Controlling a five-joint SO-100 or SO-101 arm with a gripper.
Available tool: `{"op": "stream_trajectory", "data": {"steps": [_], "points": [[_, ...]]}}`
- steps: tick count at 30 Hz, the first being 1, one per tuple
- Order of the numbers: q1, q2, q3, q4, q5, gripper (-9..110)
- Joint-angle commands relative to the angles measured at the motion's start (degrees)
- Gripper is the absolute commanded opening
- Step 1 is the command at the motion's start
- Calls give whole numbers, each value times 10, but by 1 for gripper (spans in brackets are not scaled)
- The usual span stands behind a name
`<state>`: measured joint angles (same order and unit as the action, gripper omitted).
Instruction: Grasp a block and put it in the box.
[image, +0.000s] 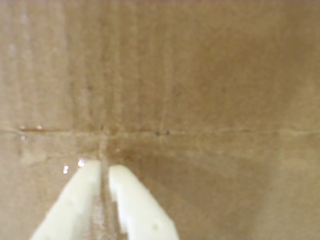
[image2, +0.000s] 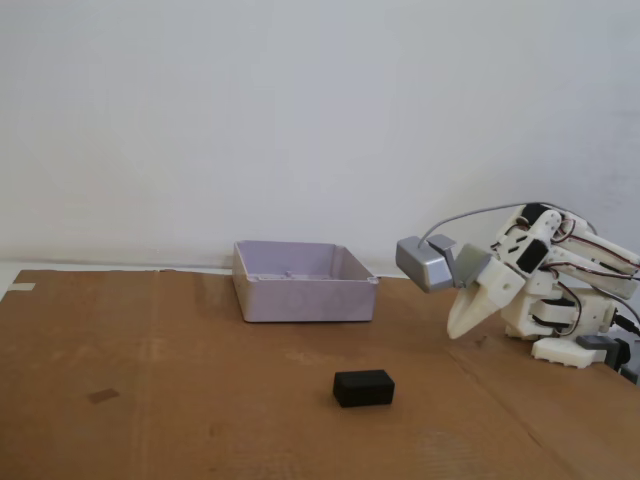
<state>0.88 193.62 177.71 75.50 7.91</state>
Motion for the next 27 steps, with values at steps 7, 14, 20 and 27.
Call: {"op": "stream_trajectory", "data": {"steps": [7,14,20,27], "points": [[6,14,25,100,2,0],[7,14,25,100,3,0],[7,14,25,100,6,0],[7,14,23,98,3,0]]}}
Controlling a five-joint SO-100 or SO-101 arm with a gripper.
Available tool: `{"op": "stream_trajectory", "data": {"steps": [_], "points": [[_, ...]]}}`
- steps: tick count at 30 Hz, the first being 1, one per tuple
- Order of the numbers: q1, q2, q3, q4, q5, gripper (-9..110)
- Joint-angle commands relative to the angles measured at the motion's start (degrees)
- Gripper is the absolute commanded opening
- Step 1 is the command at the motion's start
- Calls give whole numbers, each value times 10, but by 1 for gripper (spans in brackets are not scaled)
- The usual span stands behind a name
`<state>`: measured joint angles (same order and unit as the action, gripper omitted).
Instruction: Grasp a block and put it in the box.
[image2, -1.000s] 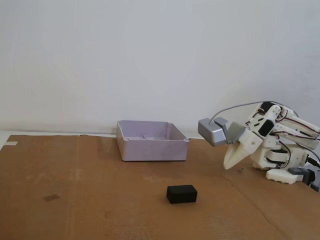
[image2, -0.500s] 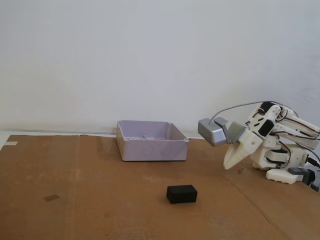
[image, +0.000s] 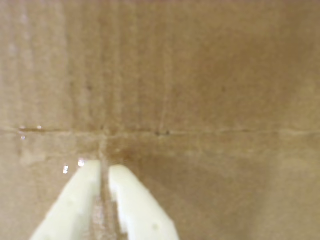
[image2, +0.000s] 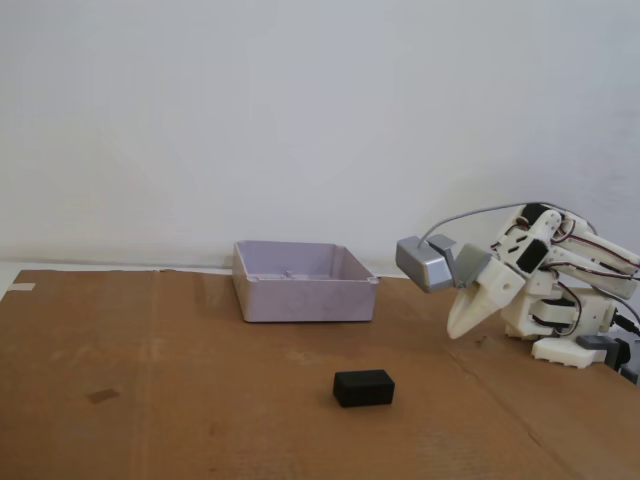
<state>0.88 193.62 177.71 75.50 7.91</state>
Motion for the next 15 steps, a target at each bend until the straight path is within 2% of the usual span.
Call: {"op": "stream_trajectory", "data": {"steps": [1,15], "points": [[7,14,21,98,3,0],[10,-7,-57,98,2,0]]}}
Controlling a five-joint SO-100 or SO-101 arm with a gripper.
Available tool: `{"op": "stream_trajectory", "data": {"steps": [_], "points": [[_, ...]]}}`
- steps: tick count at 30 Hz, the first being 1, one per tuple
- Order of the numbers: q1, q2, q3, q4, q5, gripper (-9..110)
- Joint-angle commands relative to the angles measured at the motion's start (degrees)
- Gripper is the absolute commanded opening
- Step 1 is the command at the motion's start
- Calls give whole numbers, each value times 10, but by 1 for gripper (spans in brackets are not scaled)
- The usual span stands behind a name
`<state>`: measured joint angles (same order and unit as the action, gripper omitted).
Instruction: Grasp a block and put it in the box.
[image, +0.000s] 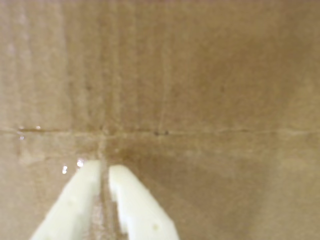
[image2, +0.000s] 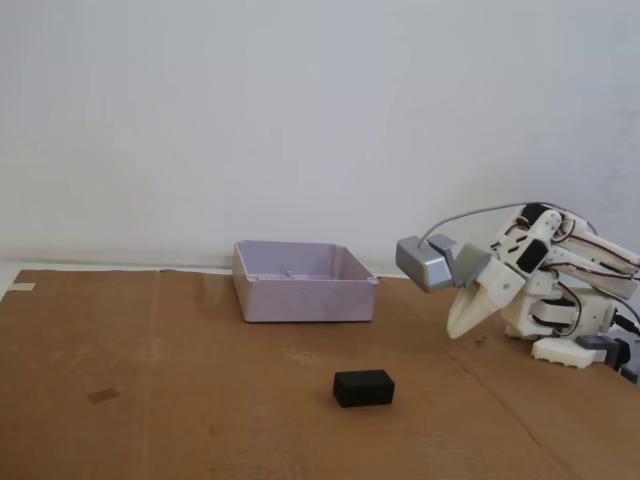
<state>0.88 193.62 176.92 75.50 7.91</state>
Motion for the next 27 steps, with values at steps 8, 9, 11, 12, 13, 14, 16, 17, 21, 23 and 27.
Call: {"op": "stream_trajectory", "data": {"steps": [8,9,11,12,13,14,16,17,21,23,27], "points": [[3,-164,-142,26,1,0],[2,-185,-155,4,0,0],[2,-221,-181,-38,0,0],[2,-238,-194,-55,0,0],[2,-254,-208,-69,0,0],[1,-269,-222,-79,0,0],[1,-296,-251,-87,0,0],[1,-308,-265,-87,0,0],[1,-355,-308,-92,0,0],[1,-373,-319,-111,0,0],[-19,-400,-315,-190,5,0]]}}
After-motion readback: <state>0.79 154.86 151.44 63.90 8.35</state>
